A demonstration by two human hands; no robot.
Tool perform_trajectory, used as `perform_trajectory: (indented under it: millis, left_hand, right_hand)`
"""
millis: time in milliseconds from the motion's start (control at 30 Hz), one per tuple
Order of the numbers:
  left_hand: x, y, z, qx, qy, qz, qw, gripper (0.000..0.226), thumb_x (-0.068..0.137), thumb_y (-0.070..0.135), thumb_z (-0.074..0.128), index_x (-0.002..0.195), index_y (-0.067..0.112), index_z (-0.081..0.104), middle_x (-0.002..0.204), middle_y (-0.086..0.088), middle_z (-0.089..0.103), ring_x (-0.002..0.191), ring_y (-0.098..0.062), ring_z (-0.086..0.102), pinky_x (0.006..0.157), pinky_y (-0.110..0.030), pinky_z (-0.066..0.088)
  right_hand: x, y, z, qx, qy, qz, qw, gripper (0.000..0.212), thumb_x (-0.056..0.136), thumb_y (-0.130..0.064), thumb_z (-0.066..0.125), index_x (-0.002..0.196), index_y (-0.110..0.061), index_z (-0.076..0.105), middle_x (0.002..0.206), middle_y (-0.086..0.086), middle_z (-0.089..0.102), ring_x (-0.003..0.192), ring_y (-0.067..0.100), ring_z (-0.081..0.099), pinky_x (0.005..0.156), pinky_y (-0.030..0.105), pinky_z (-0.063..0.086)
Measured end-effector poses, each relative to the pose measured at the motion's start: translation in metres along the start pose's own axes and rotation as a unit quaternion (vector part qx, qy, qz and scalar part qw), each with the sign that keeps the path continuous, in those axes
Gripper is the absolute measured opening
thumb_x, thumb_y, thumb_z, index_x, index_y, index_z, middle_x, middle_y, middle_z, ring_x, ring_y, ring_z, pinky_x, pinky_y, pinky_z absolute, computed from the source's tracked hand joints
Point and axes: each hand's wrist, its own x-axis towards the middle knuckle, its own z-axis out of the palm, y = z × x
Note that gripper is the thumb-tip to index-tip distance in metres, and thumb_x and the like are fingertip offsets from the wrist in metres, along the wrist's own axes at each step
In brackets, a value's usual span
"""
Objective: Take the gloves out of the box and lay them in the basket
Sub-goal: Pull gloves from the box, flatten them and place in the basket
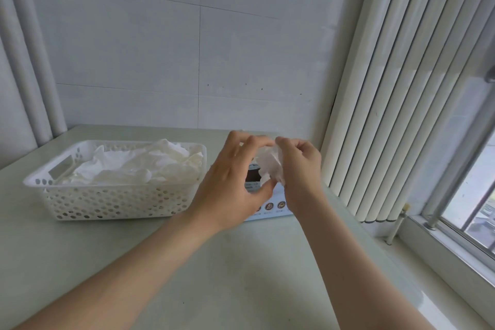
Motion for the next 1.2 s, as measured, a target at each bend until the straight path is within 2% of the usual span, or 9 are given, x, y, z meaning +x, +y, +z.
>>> perform_trajectory:
  millis: [100, 200, 267, 367, 533, 733, 867, 967, 1200]
  left_hand:
    - [0.003, -0.002, -0.002, 0.018, 0.002, -0.001, 1.0, 0.05, 0.089, 0.026, 0.077, 0.134, 0.037, 0.059, 0.123, 0.016, 0.046, 0.098, -0.009, 0.062, 0.076, -0.042, 0.059]
    - [0.008, -0.009, -0.005, 0.012, 0.032, -0.015, 0.999, 0.019, 0.092, 0.025, 0.074, 0.109, 0.031, 0.07, 0.109, 0.016, 0.054, 0.086, -0.014, 0.065, 0.069, -0.042, 0.059]
    - [0.013, -0.011, -0.008, 0.0, 0.063, -0.034, 0.997, 0.004, 0.095, 0.029, 0.07, 0.095, 0.025, 0.07, 0.099, 0.013, 0.06, 0.085, -0.008, 0.065, 0.068, -0.036, 0.058]
    - [0.02, -0.009, -0.017, -0.03, 0.11, -0.099, 0.989, 0.021, 0.102, 0.031, 0.063, 0.085, 0.019, 0.068, 0.084, 0.01, 0.068, 0.083, -0.006, 0.067, 0.068, -0.031, 0.056]
    - [0.035, -0.005, -0.041, -0.151, 0.113, -0.225, 0.956, 0.024, 0.105, 0.034, 0.06, 0.095, 0.016, 0.073, 0.079, 0.003, 0.076, 0.076, -0.014, 0.075, 0.063, -0.04, 0.064]
    - [0.042, 0.004, -0.059, -0.276, 0.042, -0.335, 0.9, 0.019, 0.104, 0.018, 0.058, 0.104, 0.01, 0.075, 0.097, -0.016, 0.074, 0.068, -0.032, 0.076, 0.062, -0.044, 0.065]
    - [0.043, 0.01, -0.062, -0.283, -0.015, -0.376, 0.882, 0.039, 0.104, 0.036, 0.044, 0.105, 0.007, 0.071, 0.103, -0.018, 0.072, 0.078, -0.035, 0.077, 0.071, -0.049, 0.065]
    - [0.041, 0.012, -0.058, -0.221, -0.04, -0.346, 0.911, 0.046, 0.093, 0.058, 0.062, 0.096, 0.015, 0.075, 0.098, -0.004, 0.075, 0.079, -0.022, 0.078, 0.071, -0.045, 0.067]
    - [0.037, -0.008, -0.051, -0.077, -0.004, -0.264, 0.961, 0.03, 0.106, 0.036, 0.054, 0.092, 0.017, 0.073, 0.089, -0.006, 0.074, 0.086, -0.028, 0.073, 0.078, -0.052, 0.062]
  right_hand:
    - [-0.004, 0.003, 0.003, -0.015, -0.032, 0.008, 0.999, 0.023, 0.095, -0.02, 0.068, 0.114, -0.027, 0.056, 0.091, 0.001, 0.071, 0.078, 0.019, 0.067, 0.064, 0.03, 0.051]
    - [-0.006, 0.002, 0.004, -0.015, -0.09, -0.002, 0.996, 0.01, 0.097, -0.024, 0.066, 0.106, -0.021, 0.068, 0.087, 0.003, 0.074, 0.082, 0.023, 0.071, 0.076, 0.039, 0.057]
    - [-0.008, 0.001, 0.004, -0.012, -0.129, 0.002, 0.992, 0.022, 0.101, -0.035, 0.061, 0.102, -0.017, 0.074, 0.089, 0.01, 0.072, 0.076, 0.027, 0.068, 0.067, 0.036, 0.053]
    - [-0.009, -0.001, 0.001, -0.011, -0.195, -0.038, 0.98, 0.03, 0.103, -0.038, 0.057, 0.107, -0.014, 0.074, 0.085, 0.017, 0.063, 0.07, 0.029, 0.054, 0.058, 0.033, 0.046]
    - [-0.01, 0.001, -0.002, -0.039, -0.302, -0.108, 0.946, 0.038, 0.09, -0.027, 0.082, 0.127, -0.024, 0.072, 0.1, 0.034, 0.068, 0.086, 0.036, 0.069, 0.076, 0.039, 0.055]
    - [-0.014, 0.006, 0.01, -0.061, -0.197, -0.165, 0.964, 0.027, 0.1, -0.034, 0.074, 0.09, -0.011, 0.083, 0.086, 0.011, 0.077, 0.081, 0.027, 0.068, 0.076, 0.041, 0.052]
    - [-0.016, 0.005, 0.01, -0.089, -0.162, -0.192, 0.964, 0.028, 0.102, -0.032, 0.072, 0.084, -0.012, 0.08, 0.076, 0.017, 0.072, 0.068, 0.018, 0.061, 0.063, 0.034, 0.048]
    - [-0.018, 0.009, 0.013, -0.12, -0.161, -0.219, 0.955, 0.026, 0.102, -0.029, 0.072, 0.083, -0.011, 0.077, 0.071, 0.012, 0.072, 0.061, 0.018, 0.059, 0.056, 0.036, 0.045]
    - [-0.022, 0.006, 0.013, -0.102, -0.171, -0.184, 0.963, 0.022, 0.099, -0.041, 0.075, 0.105, -0.02, 0.073, 0.069, 0.02, 0.072, 0.059, 0.038, 0.066, 0.051, 0.04, 0.047]
